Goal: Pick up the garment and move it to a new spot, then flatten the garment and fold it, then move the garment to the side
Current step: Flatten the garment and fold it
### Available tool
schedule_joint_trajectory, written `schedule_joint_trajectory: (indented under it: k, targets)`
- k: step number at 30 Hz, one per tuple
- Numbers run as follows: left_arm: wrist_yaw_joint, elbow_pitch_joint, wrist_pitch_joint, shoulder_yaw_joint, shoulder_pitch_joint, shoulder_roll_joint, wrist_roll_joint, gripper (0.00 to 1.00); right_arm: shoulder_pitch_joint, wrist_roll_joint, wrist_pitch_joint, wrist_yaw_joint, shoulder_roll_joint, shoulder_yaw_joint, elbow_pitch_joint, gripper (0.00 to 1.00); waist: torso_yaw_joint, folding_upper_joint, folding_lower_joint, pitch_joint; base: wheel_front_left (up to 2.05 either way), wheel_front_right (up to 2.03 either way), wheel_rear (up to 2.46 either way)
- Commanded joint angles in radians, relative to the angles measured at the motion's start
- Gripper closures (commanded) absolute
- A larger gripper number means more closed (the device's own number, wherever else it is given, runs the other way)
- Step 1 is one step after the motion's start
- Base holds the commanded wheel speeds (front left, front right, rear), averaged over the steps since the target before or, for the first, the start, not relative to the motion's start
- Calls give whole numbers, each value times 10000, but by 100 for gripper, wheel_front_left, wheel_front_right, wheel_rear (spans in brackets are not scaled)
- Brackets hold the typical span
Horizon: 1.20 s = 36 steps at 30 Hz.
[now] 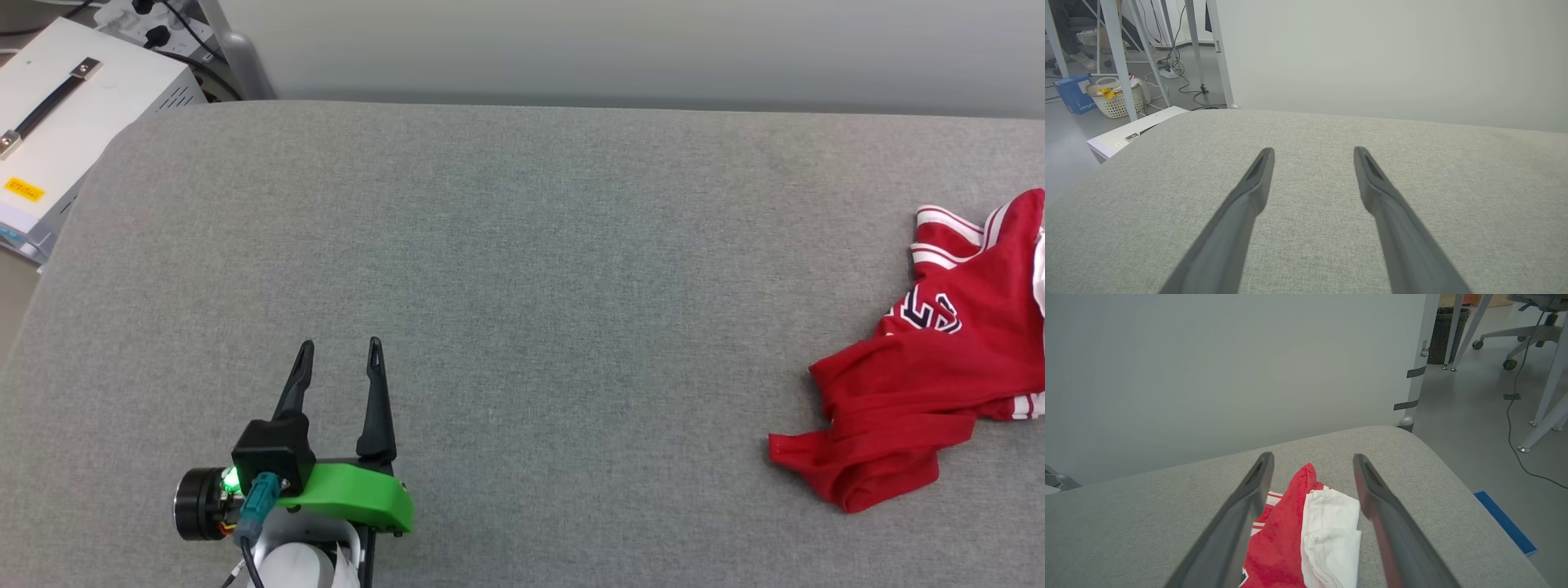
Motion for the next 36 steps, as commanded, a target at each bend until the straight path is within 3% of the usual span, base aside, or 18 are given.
schedule_joint_trajectory:
  k: [1, 5, 9, 13, 17, 21, 25, 28, 32, 36]
  targets:
    - [23, -65, -57, 39, 118, -39, 138, 0, -27, -578, -55, -7, 40, -283, -466, 0, -40, 52, 0, -60, 0, 0, 0]
    - [22, -130, -57, 31, 172, -39, 244, 0, 188, -2227, 19, -7, 11, -773, -2020, 0, -40, 52, 0, -128, 0, 0, 0]
    - [9, -156, -57, 30, 209, -39, 288, 0, 317, -3391, 1239, -7, -55, -811, -3634, 0, -10, 52, 0, -158, 0, 0, 0]
    - [-10, -191, -57, 37, 199, -39, 311, 0, 689, -4146, 3600, -7, -292, -677, -5820, 0, 49, 52, 0, -119, 0, 0, 0]
    - [-9, -229, -57, 54, 155, -39, 303, 0, 1227, -3877, 6164, -7, -725, -520, -7751, 0, 100, 52, 0, -6, 0, 0, 0]
    - [24, -294, -57, 1, 66, -39, 275, 0, 1657, -3625, 8249, -7, -1231, -344, -8895, 0, 181, 52, 0, 221, 0, 0, 0]
    - [36, -331, -57, -68, -100, -39, 225, 0, 2125, -3305, 9759, -7, -1467, 168, -9452, 0, 291, 52, 0, 531, 0, 0, 0]
    - [59, -348, -57, -119, -253, -39, 172, 0, 2300, -3278, 10247, -7, -1434, 585, -9463, 0, 373, 52, 0, 808, 0, 0, 0]
    - [86, -348, -57, -262, -496, -39, 104, 0, 2360, -3511, 10395, -7, -1151, 1076, -8728, 0, 519, 52, 0, 1182, 0, 0, 0]
    - [92, -312, -57, -354, -705, -40, 83, 0, 2414, -3977, 10425, -7, -852, 1901, -7253, 0, 671, 52, 0, 1420, 0, 0, 0]
